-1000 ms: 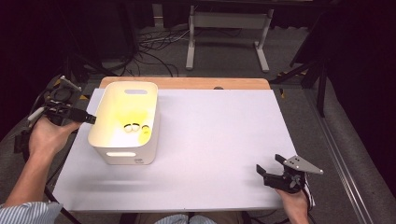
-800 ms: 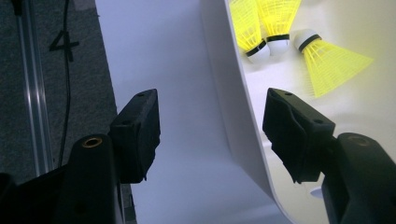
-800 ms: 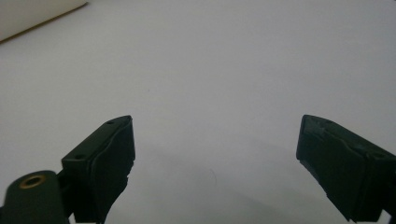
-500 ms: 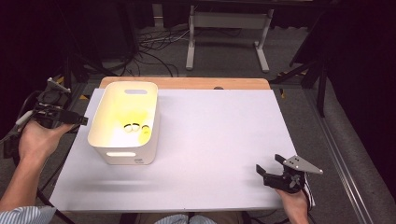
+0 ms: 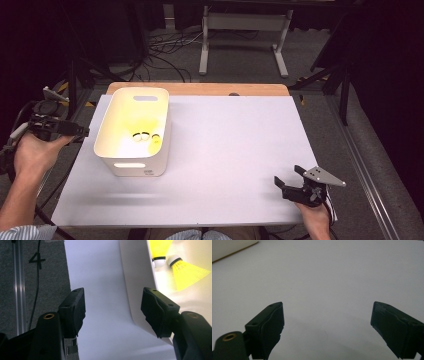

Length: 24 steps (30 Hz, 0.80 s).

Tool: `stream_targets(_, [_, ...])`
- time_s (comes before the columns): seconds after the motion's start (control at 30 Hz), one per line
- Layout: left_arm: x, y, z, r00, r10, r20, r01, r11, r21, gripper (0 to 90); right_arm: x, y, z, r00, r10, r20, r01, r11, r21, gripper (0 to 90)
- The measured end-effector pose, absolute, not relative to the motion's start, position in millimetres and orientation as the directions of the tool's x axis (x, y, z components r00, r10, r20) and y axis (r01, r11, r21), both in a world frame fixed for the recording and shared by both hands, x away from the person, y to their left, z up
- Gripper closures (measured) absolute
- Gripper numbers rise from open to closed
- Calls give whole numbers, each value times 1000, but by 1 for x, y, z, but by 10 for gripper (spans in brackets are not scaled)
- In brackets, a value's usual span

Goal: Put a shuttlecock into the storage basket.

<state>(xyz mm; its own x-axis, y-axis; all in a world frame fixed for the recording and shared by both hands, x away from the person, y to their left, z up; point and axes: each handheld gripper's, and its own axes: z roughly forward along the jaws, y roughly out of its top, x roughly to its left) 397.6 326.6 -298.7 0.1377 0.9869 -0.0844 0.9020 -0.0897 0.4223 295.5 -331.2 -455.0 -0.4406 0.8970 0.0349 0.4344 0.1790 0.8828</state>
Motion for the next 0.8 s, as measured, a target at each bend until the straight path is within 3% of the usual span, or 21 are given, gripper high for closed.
stream_targets(0.8, [381, 334, -324, 102, 989, -109, 900, -45, 433, 342, 295, -332, -455, -438, 898, 34, 433, 178, 884, 122])
